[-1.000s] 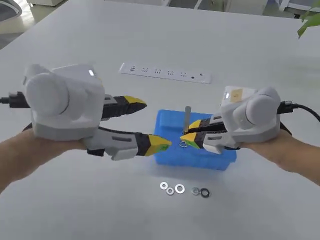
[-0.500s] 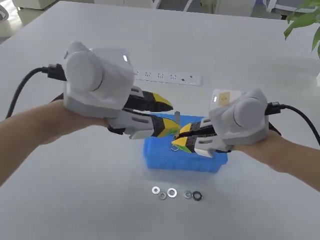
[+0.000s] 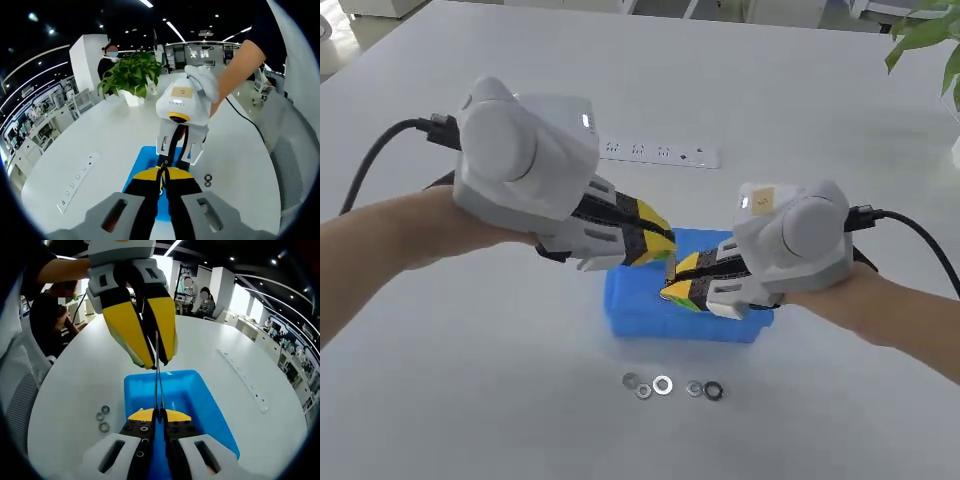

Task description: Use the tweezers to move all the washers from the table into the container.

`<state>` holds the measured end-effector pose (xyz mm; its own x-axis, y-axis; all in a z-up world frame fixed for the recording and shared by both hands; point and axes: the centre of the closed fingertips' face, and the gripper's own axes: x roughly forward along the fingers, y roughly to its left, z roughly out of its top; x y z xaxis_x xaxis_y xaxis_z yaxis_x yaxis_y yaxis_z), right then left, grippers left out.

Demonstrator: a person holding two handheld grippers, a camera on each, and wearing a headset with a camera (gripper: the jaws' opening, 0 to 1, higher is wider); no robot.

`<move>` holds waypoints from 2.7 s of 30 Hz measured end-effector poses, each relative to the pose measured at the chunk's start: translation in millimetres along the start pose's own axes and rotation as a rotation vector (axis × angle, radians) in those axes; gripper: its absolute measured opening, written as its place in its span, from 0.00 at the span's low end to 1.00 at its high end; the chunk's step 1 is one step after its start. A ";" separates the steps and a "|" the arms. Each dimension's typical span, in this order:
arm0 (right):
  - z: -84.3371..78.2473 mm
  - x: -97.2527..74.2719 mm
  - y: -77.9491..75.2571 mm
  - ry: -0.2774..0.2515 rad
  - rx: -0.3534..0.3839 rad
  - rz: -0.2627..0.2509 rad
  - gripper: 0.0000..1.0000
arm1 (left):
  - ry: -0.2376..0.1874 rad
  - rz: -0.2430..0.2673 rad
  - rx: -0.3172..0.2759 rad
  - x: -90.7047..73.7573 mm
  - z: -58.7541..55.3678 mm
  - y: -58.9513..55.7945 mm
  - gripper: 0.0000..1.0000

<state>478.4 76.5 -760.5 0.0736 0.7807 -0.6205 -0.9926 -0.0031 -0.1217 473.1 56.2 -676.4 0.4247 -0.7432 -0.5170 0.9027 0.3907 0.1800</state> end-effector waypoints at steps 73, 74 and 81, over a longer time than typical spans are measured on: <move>-31.0 -107.1 87.5 -0.176 0.222 -0.212 0.74 | 0.010 -0.127 0.062 -37.9 -10.9 -100.1 0.05; -32.6 -106.2 89.3 -0.172 0.221 -0.210 0.76 | 0.009 -0.126 0.060 -37.3 -11.3 -100.0 0.05; -46.4 -101.3 98.1 -0.142 0.243 -0.189 0.78 | 0.017 -0.124 0.041 -26.9 -15.7 -97.8 0.05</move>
<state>378.2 -31.9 -745.5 0.2613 0.8326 -0.4884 -0.9580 0.2857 -0.0254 372.3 46.5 -693.3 0.3085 -0.7748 -0.5519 0.9505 0.2732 0.1478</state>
